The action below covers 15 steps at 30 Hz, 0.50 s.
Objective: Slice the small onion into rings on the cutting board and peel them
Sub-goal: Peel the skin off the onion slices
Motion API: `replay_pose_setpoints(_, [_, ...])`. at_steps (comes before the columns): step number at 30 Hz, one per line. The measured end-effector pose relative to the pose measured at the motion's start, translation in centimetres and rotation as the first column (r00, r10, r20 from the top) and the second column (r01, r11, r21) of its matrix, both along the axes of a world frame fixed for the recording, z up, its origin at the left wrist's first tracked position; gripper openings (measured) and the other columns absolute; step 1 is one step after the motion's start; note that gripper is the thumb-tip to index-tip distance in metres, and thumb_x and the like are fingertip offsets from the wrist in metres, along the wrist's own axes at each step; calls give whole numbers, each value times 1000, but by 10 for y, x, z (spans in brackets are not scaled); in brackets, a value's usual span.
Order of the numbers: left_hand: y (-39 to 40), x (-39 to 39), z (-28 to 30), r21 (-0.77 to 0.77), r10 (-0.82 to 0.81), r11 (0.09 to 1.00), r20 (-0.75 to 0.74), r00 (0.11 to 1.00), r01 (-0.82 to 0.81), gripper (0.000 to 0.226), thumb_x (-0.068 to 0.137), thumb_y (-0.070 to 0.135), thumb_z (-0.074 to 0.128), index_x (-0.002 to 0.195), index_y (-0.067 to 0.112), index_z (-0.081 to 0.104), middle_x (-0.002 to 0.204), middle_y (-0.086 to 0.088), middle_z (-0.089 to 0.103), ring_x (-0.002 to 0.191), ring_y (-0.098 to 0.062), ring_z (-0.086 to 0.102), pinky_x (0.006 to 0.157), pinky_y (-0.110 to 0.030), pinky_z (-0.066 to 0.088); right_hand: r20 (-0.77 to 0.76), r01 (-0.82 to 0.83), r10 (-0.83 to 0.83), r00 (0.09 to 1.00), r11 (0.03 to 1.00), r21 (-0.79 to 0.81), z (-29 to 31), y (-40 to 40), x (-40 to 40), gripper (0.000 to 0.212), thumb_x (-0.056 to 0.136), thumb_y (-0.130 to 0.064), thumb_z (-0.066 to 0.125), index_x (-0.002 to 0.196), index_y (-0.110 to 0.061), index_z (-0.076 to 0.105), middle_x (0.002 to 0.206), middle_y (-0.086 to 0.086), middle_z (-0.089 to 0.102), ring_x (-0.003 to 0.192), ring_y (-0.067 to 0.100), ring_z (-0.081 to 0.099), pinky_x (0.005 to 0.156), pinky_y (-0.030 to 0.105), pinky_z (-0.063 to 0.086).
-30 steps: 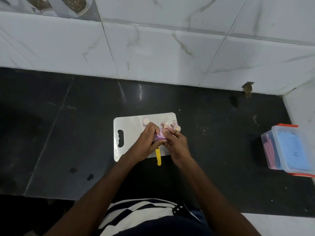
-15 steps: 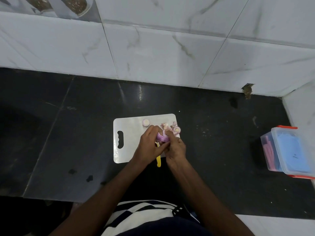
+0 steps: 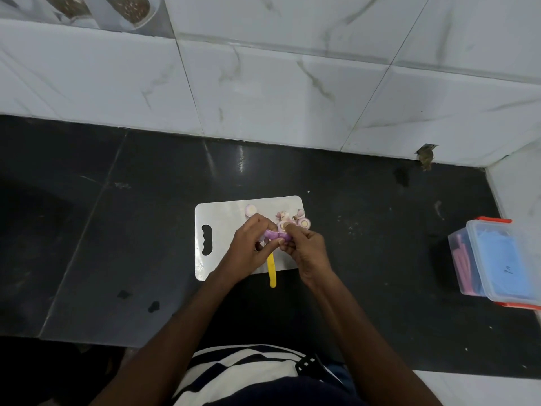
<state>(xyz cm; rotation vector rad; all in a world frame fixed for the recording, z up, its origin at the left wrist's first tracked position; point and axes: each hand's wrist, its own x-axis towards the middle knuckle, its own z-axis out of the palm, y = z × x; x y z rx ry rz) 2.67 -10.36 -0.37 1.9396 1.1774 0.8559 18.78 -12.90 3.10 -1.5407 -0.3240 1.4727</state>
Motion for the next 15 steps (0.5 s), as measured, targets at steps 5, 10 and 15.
replay_pose_setpoints(5, [-12, 17, 1, 32, 109, 994, -43, 993, -108, 12, 103, 19, 73, 104, 9, 65, 100, 4, 59, 85, -6, 53, 74, -6, 42, -144, 251, -245, 959, 968, 20, 1, -3, -11, 23, 95, -8, 74, 110, 10, 74, 88, 18, 76, 67, 16, 72, 66, 23, 62])
replay_pose_setpoints(10, [-20, 33, 1, -69, 230, 970, -51, 972, -233, 22, 102, 23, 73, 116, 8, 65, 114, -6, 67, 86, -8, 61, 79, -5, 51, -247, 325, -319, 915, 945, -14, 6, -5, -14, 31, 90, -4, 78, 118, 8, 72, 108, 23, 76, 77, 20, 77, 67, 27, 63])
replay_pose_setpoints(15, [-18, 32, 1, -99, 172, 980, -12, 985, -172, 49, 95, 40, 79, 131, 12, 61, 128, -2, 66, 107, -11, 65, 93, -13, 55, -274, 251, -251, 928, 967, -36, 3, -2, -8, 34, 88, -5, 79, 119, 7, 71, 111, 23, 76, 96, 31, 76, 77, 32, 65])
